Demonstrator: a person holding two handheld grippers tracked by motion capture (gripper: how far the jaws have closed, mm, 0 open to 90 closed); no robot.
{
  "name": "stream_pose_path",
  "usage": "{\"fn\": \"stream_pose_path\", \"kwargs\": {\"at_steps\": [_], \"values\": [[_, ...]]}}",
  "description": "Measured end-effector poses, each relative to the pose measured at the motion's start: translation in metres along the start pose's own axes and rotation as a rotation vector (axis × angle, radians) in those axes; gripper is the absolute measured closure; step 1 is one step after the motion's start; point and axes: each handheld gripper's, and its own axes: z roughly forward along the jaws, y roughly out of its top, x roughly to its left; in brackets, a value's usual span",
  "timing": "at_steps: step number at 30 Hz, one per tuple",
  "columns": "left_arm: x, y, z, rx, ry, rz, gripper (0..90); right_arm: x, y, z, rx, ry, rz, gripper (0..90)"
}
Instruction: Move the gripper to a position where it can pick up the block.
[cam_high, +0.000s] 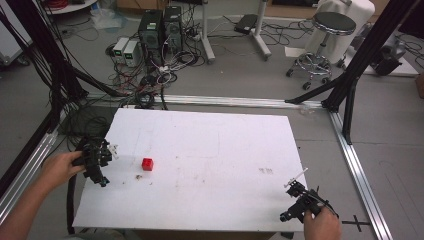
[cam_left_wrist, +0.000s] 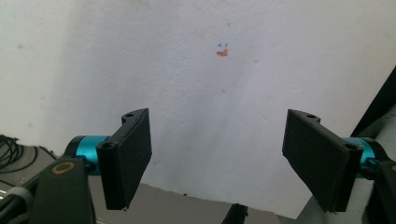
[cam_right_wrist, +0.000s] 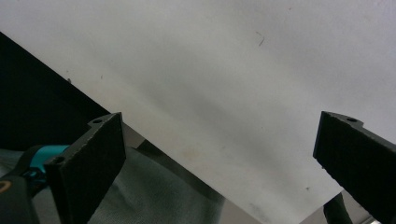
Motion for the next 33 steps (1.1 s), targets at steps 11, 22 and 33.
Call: {"fn": "stream_pose_path", "kwargs": {"at_steps": [11,22,33], "values": [[0.018,0.02,-0.002,0.026,-0.027,0.106,24.2,0.0,0.001,0.003,0.016,0.0,0.004,1.9],[0.032,0.044,-0.001,0.07,-0.066,0.203,24.2,0.0,0.002,0.006,0.026,-0.001,-0.008,1.9],[0.039,0.072,-0.003,0.094,-0.06,0.271,24.1,0.0,0.003,0.007,0.026,-0.001,-0.007,1.9]]}}
